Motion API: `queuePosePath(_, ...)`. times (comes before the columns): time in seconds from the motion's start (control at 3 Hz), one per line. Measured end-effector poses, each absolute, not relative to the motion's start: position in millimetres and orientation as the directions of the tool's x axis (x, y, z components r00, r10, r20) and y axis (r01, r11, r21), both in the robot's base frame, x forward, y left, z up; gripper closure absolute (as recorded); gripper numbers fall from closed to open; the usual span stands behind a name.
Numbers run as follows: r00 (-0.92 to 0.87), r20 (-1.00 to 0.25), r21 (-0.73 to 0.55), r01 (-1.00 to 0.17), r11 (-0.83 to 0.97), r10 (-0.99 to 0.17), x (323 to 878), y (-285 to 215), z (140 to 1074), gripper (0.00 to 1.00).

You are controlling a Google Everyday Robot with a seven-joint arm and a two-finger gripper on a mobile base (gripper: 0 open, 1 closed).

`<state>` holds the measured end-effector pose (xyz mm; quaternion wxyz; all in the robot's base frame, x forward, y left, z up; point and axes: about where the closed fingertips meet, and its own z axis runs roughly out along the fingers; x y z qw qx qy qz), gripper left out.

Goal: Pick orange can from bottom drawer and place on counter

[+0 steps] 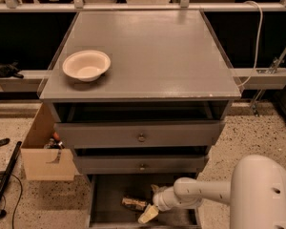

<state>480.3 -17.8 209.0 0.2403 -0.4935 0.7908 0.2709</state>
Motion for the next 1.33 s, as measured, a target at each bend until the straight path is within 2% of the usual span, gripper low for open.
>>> queuePosePath(0.67, -0.379, -0.641, 0.194, -0.921, 0.337, -0.667, 493, 15, 175, 0.00)
queuePosePath(1.33, -0.364, -0.645, 0.157, -0.924, 0.349, -0.672, 502, 17, 145, 0.00)
